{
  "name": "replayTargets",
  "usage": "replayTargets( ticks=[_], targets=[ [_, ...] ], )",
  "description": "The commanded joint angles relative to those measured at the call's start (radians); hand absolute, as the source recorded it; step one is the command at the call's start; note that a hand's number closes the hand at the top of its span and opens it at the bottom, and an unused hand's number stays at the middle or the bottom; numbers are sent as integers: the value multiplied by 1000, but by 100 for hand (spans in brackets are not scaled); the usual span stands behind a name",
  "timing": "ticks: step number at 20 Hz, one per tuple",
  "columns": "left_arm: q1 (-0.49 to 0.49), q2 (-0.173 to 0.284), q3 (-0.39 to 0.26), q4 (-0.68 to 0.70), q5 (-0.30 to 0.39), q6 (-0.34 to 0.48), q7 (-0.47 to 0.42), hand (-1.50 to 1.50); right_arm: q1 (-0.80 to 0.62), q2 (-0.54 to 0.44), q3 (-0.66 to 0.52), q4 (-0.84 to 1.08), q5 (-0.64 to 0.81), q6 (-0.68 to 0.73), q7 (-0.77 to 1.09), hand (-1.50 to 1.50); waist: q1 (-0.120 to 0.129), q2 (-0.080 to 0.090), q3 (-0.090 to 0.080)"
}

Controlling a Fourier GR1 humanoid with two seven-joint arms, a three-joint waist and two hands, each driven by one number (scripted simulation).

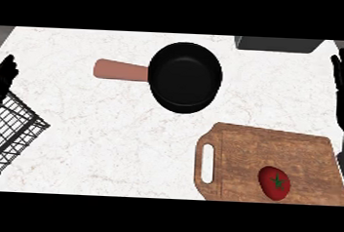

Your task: Pick the tomato from the cutting board and place it in the pot

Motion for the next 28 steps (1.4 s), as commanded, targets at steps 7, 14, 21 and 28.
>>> replayTargets(
  ticks=[7, 14, 21, 28],
  targets=[
    [-19, -191, -4, 55, 20, 129, -48, 0, -190, -216, 207, -93, 220, 407, -190, 150, 32, -15, -20],
    [-31, -318, -41, 48, 72, 121, 23, 0, -98, -104, 237, 61, 78, 637, -410, -150, 9, 14, 16],
    [-51, -334, -26, 73, 70, 82, 75, 0, -122, -265, 256, 68, 157, 839, -545, -150, -4, -9, 12],
    [-84, -331, 13, 95, 55, 43, 137, 0, -173, -451, 397, -51, 371, 901, -507, -150, 9, -21, 9]
  ],
)
